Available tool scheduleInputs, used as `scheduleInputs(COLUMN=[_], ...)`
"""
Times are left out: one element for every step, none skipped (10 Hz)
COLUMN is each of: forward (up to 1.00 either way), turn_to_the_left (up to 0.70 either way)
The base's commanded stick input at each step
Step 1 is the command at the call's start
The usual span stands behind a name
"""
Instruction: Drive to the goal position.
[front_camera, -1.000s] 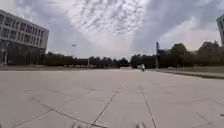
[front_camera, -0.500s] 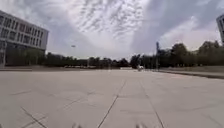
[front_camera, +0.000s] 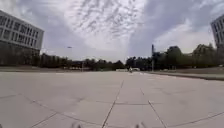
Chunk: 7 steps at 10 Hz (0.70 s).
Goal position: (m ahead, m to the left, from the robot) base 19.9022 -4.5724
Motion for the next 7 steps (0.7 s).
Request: scheduleInputs(forward=[0.7, 0.7, 0.7, 0.7, 0.7, 0.7, 0.7], turn_to_the_left=[0.0, 0.0, 0.0, 0.0, 0.0, 0.0, 0.0])
